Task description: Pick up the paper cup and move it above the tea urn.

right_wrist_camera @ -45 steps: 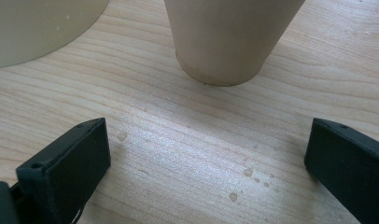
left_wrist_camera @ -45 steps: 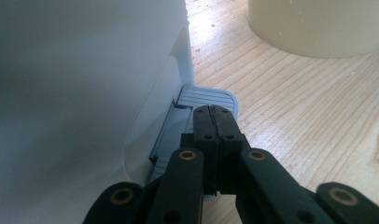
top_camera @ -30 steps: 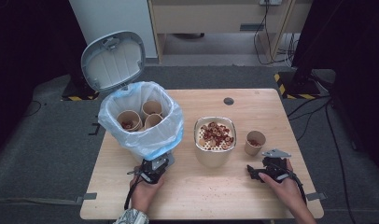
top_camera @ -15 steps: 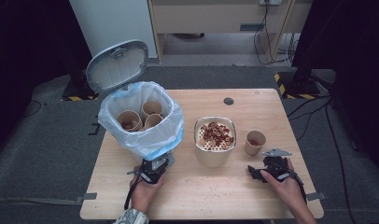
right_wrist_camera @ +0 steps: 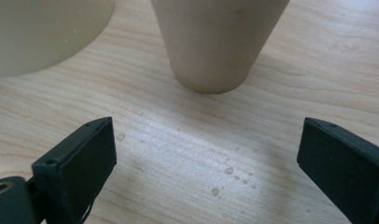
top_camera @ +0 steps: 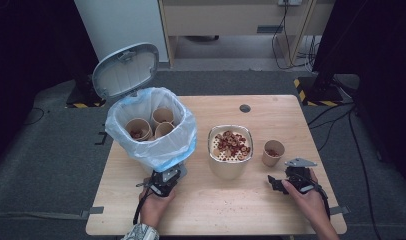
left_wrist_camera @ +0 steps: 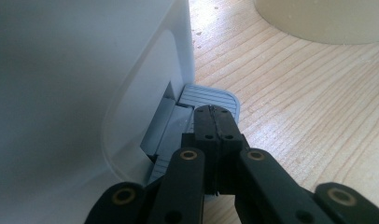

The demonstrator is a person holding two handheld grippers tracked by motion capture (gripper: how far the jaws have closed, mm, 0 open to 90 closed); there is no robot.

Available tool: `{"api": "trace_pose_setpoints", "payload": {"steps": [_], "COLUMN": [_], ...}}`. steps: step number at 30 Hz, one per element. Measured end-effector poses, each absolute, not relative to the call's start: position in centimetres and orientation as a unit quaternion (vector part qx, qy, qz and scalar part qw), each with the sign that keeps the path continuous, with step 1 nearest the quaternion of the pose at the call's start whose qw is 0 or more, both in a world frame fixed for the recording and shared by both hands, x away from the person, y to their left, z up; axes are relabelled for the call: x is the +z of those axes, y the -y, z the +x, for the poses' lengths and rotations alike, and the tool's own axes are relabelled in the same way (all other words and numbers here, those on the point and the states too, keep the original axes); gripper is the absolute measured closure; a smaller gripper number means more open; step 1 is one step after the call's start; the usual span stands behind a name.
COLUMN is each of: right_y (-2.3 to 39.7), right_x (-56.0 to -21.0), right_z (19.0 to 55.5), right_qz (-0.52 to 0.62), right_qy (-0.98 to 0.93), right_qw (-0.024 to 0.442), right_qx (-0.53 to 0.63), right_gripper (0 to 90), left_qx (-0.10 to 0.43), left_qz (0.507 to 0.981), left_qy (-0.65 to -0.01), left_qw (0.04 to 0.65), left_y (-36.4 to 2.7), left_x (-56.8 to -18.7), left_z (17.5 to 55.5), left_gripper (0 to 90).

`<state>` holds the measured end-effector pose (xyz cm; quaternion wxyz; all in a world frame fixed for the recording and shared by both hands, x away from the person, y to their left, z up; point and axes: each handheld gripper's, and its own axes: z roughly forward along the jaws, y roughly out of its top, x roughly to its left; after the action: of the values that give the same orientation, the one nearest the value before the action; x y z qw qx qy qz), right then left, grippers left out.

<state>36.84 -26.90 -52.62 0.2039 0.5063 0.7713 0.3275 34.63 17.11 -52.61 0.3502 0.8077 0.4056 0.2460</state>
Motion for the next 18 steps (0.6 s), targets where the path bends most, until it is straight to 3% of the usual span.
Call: {"api": "trace_pose_setpoints", "payload": {"steps": [10, 18], "right_y": [27.6, 26.7], "right_x": [-52.0, -51.3], "right_z": [37.0, 37.9], "right_qz": [0.525, 0.517], "right_qy": [-0.748, -0.744], "right_qw": [0.211, 0.232], "right_qx": [0.346, 0.355], "right_gripper": [14.4, 13.6], "left_qx": [0.246, 0.247], "left_qz": [0.807, 0.808], "left_qy": [-0.407, -0.406], "left_qw": [0.351, 0.349], "left_y": [-17.1, -17.1], "left_x": [-52.6, -52.6], "left_z": [34.6, 34.6], "left_gripper": [89.5, 89.5]}}
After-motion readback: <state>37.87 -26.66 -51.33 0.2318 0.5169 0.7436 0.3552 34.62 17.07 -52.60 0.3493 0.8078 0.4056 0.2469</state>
